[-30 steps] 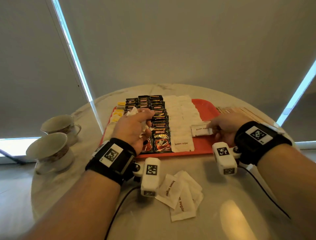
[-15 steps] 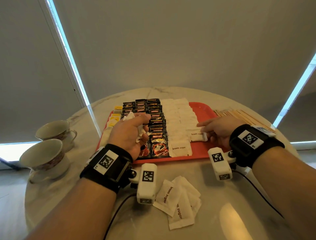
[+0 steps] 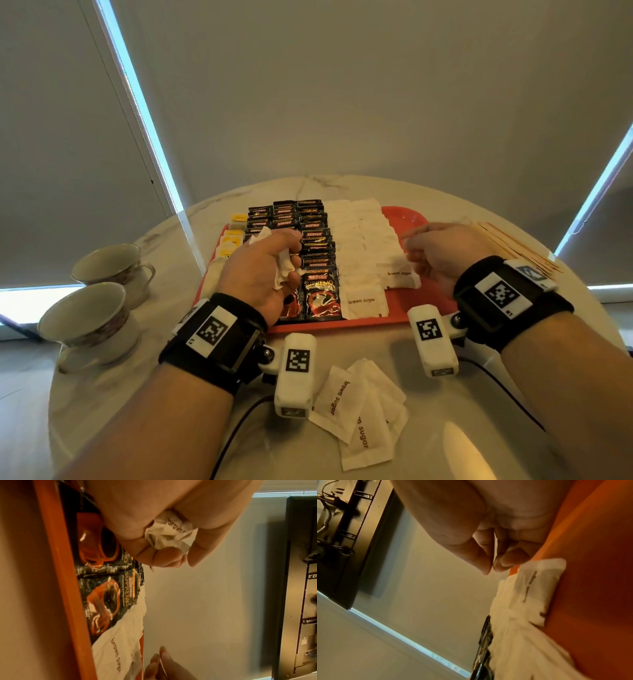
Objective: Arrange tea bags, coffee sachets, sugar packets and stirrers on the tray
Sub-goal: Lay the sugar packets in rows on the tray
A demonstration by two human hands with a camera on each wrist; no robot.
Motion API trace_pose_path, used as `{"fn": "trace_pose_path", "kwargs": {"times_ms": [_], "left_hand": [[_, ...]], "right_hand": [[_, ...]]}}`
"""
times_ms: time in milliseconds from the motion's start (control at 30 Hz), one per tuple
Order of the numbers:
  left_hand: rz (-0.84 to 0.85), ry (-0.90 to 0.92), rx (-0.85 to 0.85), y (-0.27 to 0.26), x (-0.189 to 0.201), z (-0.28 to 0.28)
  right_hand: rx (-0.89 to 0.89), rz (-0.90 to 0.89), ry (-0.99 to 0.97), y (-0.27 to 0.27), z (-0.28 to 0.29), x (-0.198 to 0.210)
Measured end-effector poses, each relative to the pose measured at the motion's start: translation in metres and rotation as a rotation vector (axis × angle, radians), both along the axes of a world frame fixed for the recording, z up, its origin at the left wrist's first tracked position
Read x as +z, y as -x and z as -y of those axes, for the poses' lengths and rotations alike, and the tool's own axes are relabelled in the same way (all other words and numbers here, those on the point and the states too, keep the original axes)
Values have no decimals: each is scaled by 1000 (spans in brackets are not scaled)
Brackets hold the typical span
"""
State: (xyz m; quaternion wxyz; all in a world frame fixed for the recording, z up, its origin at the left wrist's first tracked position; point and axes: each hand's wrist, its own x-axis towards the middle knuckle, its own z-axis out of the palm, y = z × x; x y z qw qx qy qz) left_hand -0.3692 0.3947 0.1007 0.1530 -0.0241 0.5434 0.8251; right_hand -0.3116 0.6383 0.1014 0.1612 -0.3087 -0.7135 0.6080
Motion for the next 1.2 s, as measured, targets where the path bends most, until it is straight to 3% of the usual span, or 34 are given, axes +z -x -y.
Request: {"fn": "trace_pose_path", "kwargs": {"times_ms": [200,333,433,600,1033,1200], "left_hand": [[51,-137,-54,-11,11,0],[134,-251,-118,-13,14,6],[169,-256,-167,-13,13,6],[90,-177,-196,-17,17,4],[144,-99,-73,-6,9,3],[69,-102,-36,-9,9,2]], "right_hand": [[137,101,105,2,17,3],[212,-34,89,1,36,16],[372,-103,5,3,65,26],[511,-64,-196,14,97,31],[452,-225,272,17,91,19],[536,-156,267,10,98,13]]}}
